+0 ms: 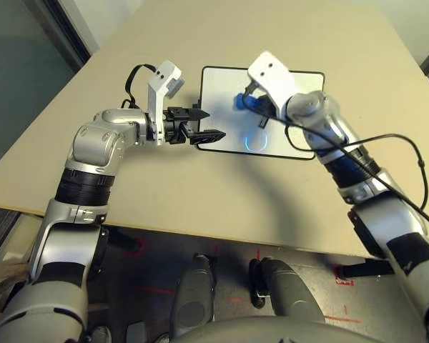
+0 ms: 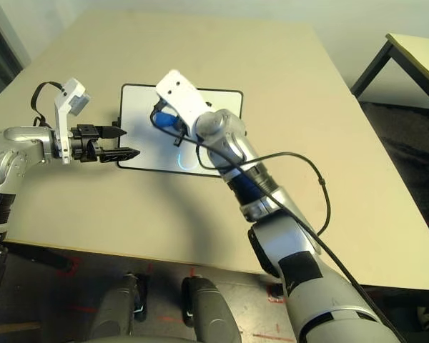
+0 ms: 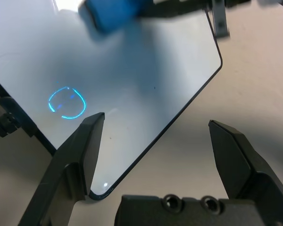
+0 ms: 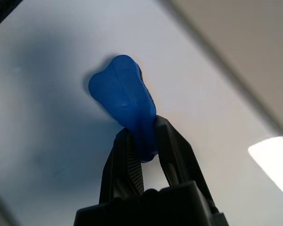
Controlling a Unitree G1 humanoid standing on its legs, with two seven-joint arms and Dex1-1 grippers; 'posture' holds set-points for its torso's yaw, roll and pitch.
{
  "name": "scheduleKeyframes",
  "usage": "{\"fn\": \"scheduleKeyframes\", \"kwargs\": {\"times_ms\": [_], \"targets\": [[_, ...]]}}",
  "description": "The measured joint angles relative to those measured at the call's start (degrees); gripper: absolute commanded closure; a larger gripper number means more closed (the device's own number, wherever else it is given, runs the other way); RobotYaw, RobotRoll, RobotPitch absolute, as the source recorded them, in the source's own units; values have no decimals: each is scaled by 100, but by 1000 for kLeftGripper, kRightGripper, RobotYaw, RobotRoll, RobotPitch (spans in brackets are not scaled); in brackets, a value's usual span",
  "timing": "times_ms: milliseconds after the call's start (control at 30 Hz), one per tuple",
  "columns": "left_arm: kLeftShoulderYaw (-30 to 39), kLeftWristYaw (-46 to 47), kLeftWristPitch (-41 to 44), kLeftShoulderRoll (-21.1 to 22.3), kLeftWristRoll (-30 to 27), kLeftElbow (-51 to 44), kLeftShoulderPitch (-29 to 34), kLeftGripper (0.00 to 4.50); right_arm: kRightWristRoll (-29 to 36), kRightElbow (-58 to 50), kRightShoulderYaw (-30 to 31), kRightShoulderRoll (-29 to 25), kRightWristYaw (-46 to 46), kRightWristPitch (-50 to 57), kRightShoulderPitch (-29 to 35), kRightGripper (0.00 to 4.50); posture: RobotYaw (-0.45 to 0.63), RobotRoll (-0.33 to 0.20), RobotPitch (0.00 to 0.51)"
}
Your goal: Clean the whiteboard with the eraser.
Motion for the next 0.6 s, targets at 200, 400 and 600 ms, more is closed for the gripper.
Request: {"fn": "scheduleKeyframes", "kwargs": {"times_ms": [200, 400, 600], "targets": [[-2, 2, -26, -11, 0, 1, -1, 0, -6, -212, -30, 12, -46, -60, 230, 3936, -11, 0, 125], [0, 6, -45, -7, 0, 3, 0, 0, -55, -1285, 231, -41, 286, 265, 1085, 3936, -12, 0, 128], [0, 4, -59, -6, 0, 41, -1, 0, -71, -1521, 368, -76, 429, 476, 1251, 3936, -20, 0, 123]]}}
